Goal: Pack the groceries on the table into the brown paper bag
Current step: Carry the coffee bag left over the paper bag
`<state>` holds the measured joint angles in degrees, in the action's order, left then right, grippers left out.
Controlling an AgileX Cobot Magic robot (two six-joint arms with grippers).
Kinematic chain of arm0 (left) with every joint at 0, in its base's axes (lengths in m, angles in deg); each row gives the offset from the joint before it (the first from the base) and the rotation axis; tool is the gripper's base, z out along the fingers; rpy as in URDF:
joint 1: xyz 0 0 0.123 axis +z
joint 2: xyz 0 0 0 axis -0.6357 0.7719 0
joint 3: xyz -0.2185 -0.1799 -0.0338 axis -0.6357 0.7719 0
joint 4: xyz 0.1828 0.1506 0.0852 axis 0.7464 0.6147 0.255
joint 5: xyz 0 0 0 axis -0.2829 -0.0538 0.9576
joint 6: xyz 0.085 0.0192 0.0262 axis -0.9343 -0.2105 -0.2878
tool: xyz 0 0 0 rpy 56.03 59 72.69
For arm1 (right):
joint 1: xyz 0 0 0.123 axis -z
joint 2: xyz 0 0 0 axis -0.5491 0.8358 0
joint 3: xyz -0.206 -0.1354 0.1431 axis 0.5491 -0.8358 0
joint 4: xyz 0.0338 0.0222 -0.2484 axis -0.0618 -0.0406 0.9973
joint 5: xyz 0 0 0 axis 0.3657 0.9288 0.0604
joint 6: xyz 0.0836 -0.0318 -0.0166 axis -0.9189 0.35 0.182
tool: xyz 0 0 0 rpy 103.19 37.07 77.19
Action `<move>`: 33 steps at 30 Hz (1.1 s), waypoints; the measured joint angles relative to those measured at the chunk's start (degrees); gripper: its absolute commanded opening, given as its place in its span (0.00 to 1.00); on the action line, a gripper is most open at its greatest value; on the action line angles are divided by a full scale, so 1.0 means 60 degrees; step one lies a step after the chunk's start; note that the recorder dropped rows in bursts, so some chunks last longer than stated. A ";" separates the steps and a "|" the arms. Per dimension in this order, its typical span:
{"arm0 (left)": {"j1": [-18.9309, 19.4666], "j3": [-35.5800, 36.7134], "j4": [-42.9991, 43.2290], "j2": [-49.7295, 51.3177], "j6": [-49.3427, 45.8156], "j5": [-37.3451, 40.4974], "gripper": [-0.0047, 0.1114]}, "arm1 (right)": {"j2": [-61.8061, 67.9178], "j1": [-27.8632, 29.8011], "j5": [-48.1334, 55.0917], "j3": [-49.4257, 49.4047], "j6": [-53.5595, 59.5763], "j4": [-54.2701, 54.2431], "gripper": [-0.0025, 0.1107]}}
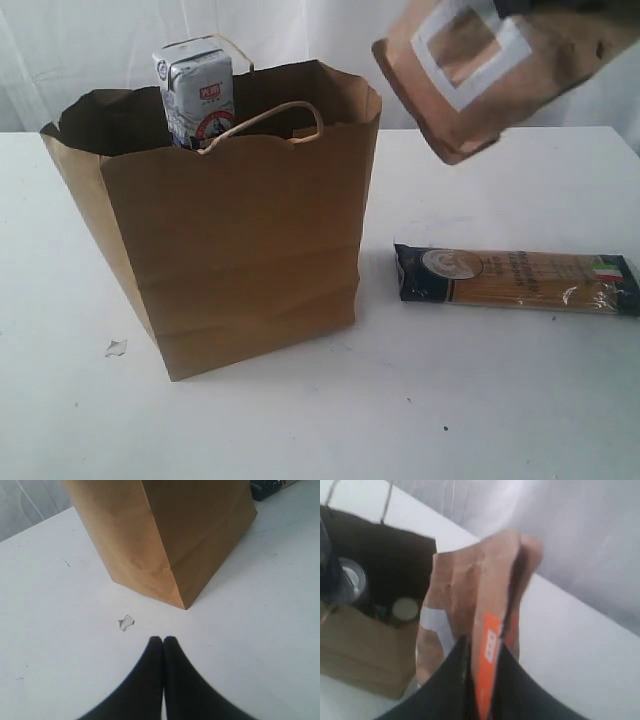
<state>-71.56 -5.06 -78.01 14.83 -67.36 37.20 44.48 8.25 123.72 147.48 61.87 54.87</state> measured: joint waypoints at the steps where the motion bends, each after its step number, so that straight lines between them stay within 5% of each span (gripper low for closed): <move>1: 0.0000 0.0000 0.0000 0.0000 0.0000 0.0000 0.04 | 0.0050 -0.0109 -0.0149 0.0168 0.0000 0.0000 0.02; 33: 0.0000 0.0000 0.0000 0.0000 0.0000 0.0000 0.04 | 0.2402 -0.1611 -0.1300 0.2399 0.1173 0.0000 0.02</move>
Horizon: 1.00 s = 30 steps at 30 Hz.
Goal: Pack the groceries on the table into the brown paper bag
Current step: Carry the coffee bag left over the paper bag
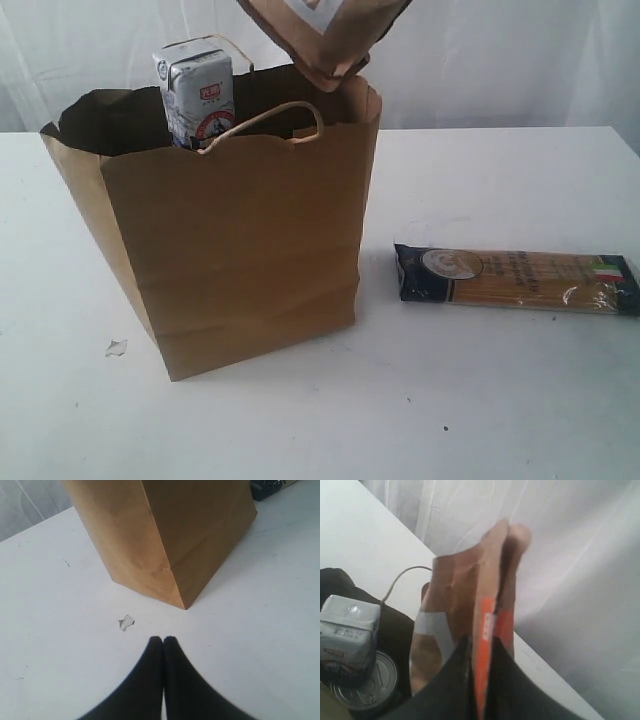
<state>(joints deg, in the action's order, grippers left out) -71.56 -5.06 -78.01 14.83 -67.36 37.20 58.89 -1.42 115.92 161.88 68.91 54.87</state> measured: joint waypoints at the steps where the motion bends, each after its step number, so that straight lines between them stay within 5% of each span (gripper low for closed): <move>1: 0.0000 0.0000 0.0000 0.0000 0.0000 0.0000 0.04 | 0.0024 0.0000 0.0000 0.0000 0.0000 0.0000 0.02; 30: 0.0000 0.0000 0.0000 0.0000 0.0000 0.0000 0.04 | 0.1284 -0.0306 0.1713 0.0015 0.0041 -0.0070 0.02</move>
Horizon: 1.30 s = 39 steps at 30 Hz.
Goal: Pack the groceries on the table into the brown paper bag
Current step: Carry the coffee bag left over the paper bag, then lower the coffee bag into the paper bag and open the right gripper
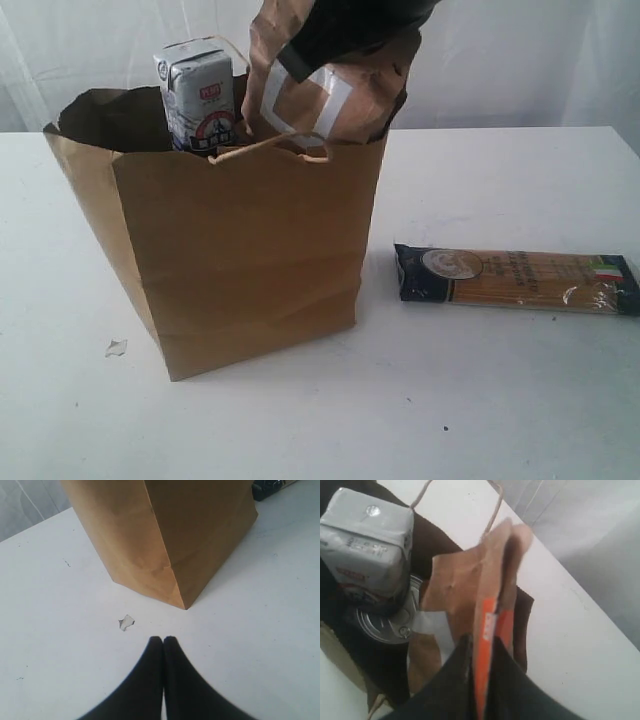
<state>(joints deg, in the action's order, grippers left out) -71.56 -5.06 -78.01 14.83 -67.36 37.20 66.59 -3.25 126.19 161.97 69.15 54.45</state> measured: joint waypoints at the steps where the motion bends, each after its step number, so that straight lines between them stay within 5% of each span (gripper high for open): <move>1: 0.0000 0.0000 0.0000 0.0000 0.0000 0.0000 0.04 | 0.0039 0.0000 -0.0014 0.0025 0.0000 0.0000 0.02; 39: 0.0000 0.0000 0.0000 0.0000 0.0000 0.0000 0.04 | 0.0942 -0.0082 0.0687 0.0078 0.0000 -0.0383 0.02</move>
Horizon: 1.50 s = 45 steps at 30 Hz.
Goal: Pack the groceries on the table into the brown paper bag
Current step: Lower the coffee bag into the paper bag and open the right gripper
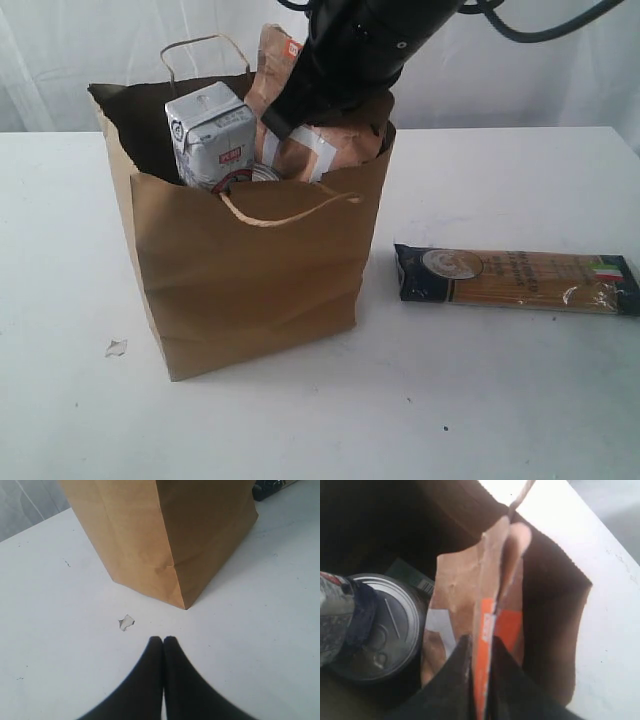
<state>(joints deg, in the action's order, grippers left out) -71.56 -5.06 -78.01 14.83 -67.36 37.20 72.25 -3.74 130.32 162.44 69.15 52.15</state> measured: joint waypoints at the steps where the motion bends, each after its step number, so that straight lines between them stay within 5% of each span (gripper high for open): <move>1: 0.0000 0.0000 0.0000 0.0000 0.0000 0.0000 0.04 | 0.0000 0.0000 0.0000 0.0000 0.0000 0.0000 0.02; 12: 0.0000 0.0000 0.0000 0.0000 0.0000 0.0000 0.04 | 0.0000 0.0000 0.0042 0.0000 -0.0103 -0.0199 0.04; 18: 0.0000 0.0000 0.0000 0.0000 0.0000 0.0000 0.04 | 0.0000 0.0000 0.0314 0.0000 -0.0352 -0.0303 0.41; 45: 0.0000 0.0000 0.0000 0.0000 0.0000 0.0000 0.04 | -0.0186 0.0000 0.0375 0.0176 -0.0414 -0.0266 0.41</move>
<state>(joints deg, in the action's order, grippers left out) -71.56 -5.06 -78.01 14.83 -67.36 37.20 71.13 -3.74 132.57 163.49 66.67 50.56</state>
